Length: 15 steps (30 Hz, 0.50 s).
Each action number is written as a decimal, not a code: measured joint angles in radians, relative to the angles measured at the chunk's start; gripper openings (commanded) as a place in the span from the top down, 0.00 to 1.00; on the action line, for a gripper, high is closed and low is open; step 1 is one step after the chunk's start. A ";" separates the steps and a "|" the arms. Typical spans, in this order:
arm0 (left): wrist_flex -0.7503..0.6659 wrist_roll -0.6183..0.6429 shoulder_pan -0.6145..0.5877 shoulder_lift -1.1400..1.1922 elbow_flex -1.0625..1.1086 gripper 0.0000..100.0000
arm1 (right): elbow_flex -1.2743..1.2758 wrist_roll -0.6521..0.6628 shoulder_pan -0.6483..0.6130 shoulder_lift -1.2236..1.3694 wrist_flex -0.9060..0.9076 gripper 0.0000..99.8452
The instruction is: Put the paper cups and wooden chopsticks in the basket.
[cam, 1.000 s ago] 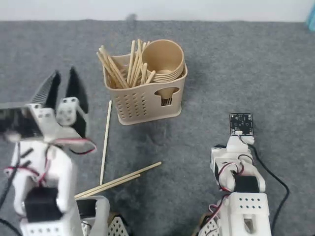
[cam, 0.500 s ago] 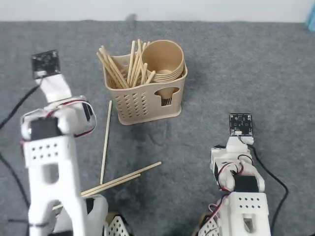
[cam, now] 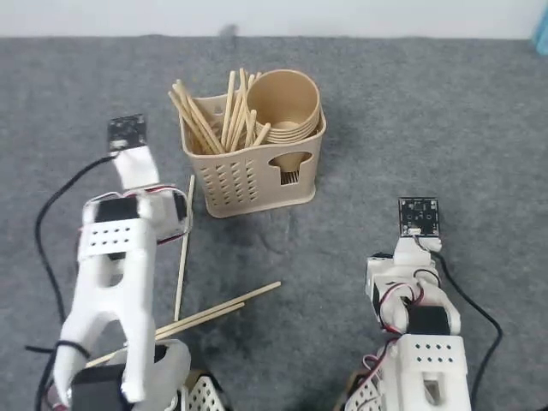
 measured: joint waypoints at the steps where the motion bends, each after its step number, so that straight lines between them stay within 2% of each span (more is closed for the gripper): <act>1: 0.000 0.002 0.011 0.000 0.002 0.78 | 0.000 0.000 0.000 0.000 0.000 0.99; 5: -0.006 -0.003 0.034 0.003 0.028 0.71 | 0.000 0.000 0.000 0.000 0.000 0.99; 15: -0.008 -0.003 0.032 0.017 0.034 0.71 | 0.000 0.000 0.000 0.000 0.003 0.99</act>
